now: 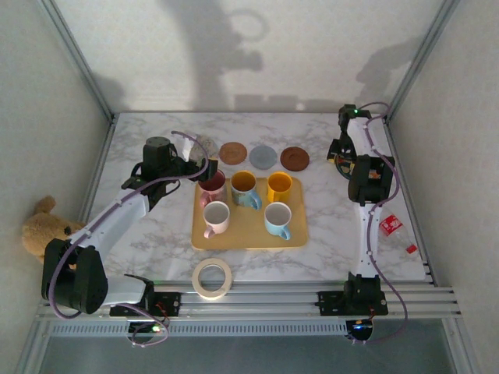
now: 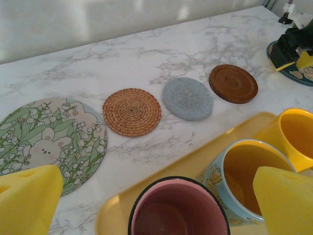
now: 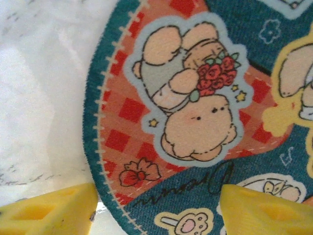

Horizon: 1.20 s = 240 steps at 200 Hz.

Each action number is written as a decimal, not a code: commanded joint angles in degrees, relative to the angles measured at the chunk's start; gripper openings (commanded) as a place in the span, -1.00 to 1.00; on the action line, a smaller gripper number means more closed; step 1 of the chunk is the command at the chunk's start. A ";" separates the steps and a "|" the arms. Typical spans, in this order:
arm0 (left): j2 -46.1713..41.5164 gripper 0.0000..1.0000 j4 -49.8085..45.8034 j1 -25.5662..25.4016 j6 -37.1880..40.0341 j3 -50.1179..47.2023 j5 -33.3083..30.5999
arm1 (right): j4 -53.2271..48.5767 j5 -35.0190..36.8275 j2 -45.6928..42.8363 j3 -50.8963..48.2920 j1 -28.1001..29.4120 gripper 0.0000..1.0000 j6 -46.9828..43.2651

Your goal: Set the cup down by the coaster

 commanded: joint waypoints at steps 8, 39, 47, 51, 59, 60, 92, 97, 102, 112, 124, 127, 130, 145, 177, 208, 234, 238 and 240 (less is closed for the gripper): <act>-1.32 0.99 -0.63 -0.21 -0.81 -0.19 -1.13 | -0.48 -2.00 -0.01 0.42 0.00 0.41 0.16; -1.61 0.99 -0.79 -0.22 -1.01 -0.27 -1.31 | -3.00 -0.73 2.32 2.99 -0.13 0.30 0.28; -1.70 0.99 -0.88 -0.21 -0.99 -0.26 -1.34 | -3.12 -0.66 2.52 2.76 -0.23 0.27 0.26; -1.82 0.99 -0.95 -0.26 -0.99 -0.28 -1.48 | -3.16 -0.67 2.60 2.58 -0.23 0.25 0.22; -1.90 0.99 -1.02 -0.26 -0.90 -0.28 -1.54 | -3.20 -0.60 2.70 2.13 -0.30 0.21 0.20; -1.84 0.99 -1.04 -0.24 -0.90 -0.28 -1.57 | -3.21 -0.64 2.70 2.07 -0.34 0.20 0.16; -1.87 0.99 -1.16 -0.28 -0.90 -0.19 -1.68 | -2.49 -0.49 2.48 0.03 -0.76 0.03 0.30; -1.92 0.99 -1.18 -0.22 -0.90 -0.19 -1.77 | -2.43 -0.40 2.44 -0.15 -0.83 -0.02 0.30; -1.88 0.99 -1.23 -0.25 -0.98 -0.19 -1.77 | -2.37 -0.40 2.46 -0.30 -0.94 -0.06 0.26; -1.87 0.99 -1.17 -0.29 -0.99 -0.11 -1.85 | -2.09 -0.15 2.28 -0.73 -0.96 -0.13 0.22; -1.87 0.99 -1.26 -0.22 -0.99 -0.10 -1.87 | -1.81 0.12 2.09 -1.09 -1.02 -0.19 0.16; -1.87 0.99 -1.24 -0.24 -0.99 -0.10 -1.92 | -1.76 0.30 2.01 -1.14 -1.05 -0.21 0.14; -1.87 0.99 -1.37 -0.27 -0.99 -0.14 -1.95 | -1.72 0.38 1.95 -1.22 -1.06 -0.22 0.07; -1.87 0.99 -1.39 -0.21 -0.94 -0.10 -2.06 | -1.54 0.82 1.76 -1.32 -1.07 -0.30 0.16; -1.87 0.99 -1.59 -0.24 -0.88 0.07 -2.21 | -1.14 1.18 1.48 -1.40 -1.18 -0.44 0.23; -1.91 0.99 -1.69 -0.22 -0.72 0.16 -2.36 | 0.62 -0.17 -0.63 -3.08 -1.22 -0.61 0.15; -1.70 0.99 -1.59 -0.26 -0.64 0.30 -2.34 | 2.18 -1.97 -2.93 -4.30 -1.18 -0.79 -0.18; -1.70 0.99 -1.58 -0.24 -0.64 0.33 -2.33 | 2.24 -2.36 -3.21 -4.31 -1.10 -0.81 -0.29; -1.63 0.99 -1.56 -0.24 -0.64 0.34 -2.26 | 2.24 -2.56 -3.26 -4.24 -1.09 -0.83 -0.32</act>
